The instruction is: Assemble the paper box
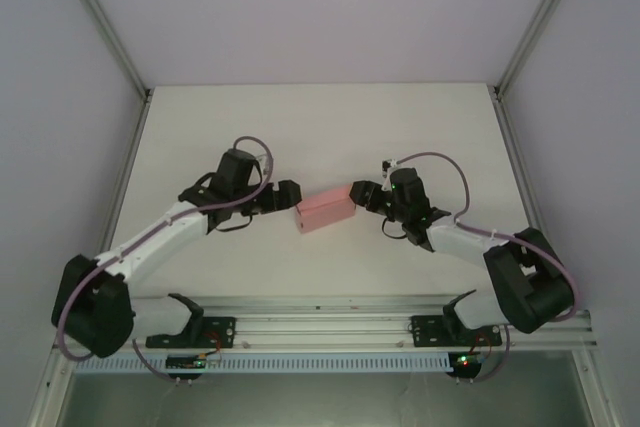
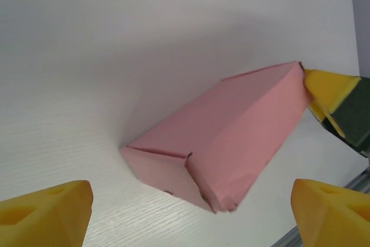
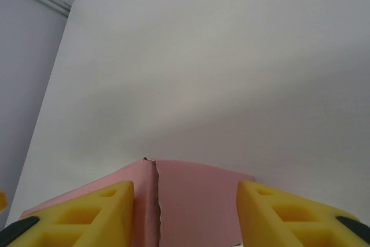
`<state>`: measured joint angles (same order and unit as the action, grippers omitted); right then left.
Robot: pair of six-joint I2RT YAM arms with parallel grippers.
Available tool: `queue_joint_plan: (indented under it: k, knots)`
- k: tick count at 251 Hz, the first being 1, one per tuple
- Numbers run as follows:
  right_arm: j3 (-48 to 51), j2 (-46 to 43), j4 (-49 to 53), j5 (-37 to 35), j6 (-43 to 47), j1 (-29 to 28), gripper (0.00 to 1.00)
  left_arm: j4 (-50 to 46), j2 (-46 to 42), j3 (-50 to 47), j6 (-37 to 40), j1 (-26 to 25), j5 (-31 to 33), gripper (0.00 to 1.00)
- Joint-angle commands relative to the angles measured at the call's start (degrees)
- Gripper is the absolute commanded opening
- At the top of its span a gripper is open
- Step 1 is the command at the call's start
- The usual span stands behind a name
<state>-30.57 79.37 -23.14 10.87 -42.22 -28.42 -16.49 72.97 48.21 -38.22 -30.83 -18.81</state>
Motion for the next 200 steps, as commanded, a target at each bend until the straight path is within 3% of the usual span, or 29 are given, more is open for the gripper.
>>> queue_joint_plan:
  k: [1, 28, 42, 59, 96, 118, 136, 157, 187, 200]
  knots:
    - [3.7, 2.57, 15.85, -4.27, 1.7, -0.29, 0.49, 4.21, 3.99, 0.57, -0.51, 0.25, -6.06, 0.85]
    - [4.08, 2.5, 15.76, -4.04, 1.61, -0.35, 0.49, 5.94, 7.27, -0.31, -0.28, 1.03, -7.86, 0.73]
    - [4.09, 2.63, 16.41, -3.37, 1.36, -0.27, 0.49, 6.81, 8.44, -1.41, -0.55, 1.53, -8.52, 0.57]
    - [4.24, 2.61, 16.63, -3.23, 1.17, -0.2, 0.49, 8.76, 9.34, -3.32, -0.87, 2.05, -9.98, 0.47]
    - [4.55, 2.67, 16.92, -3.67, 1.33, -0.01, 0.49, 13.56, 10.45, -7.99, -0.54, 2.08, -12.91, 0.45]
    - [5.81, 2.67, 14.61, -3.21, 1.89, 0.28, 0.49, 15.41, 11.17, -10.79, 2.37, 1.98, -13.07, 0.34]
    - [7.68, 2.88, 10.01, -1.69, 3.59, 0.62, 0.49, 18.18, 11.73, -13.71, 5.46, 1.13, -9.71, 0.18]
    - [9.3, 3.07, 5.32, 0.46, 4.68, 1.06, 0.47, 20.71, 12.74, -15.86, 9.65, -0.05, -7.67, 0.1]
    - [10.67, 3.63, 1.14, 2.28, 10.72, 1.26, 0.32, 24.14, 14.01, -17.76, 11.17, -0.41, -7.15, 0.04]
    - [10.79, 4.2, 0.87, 3.26, 11.34, 1.27, 0.3, 25.34, 14.39, -18.26, 11.18, -0.54, -7.04, 0.0]
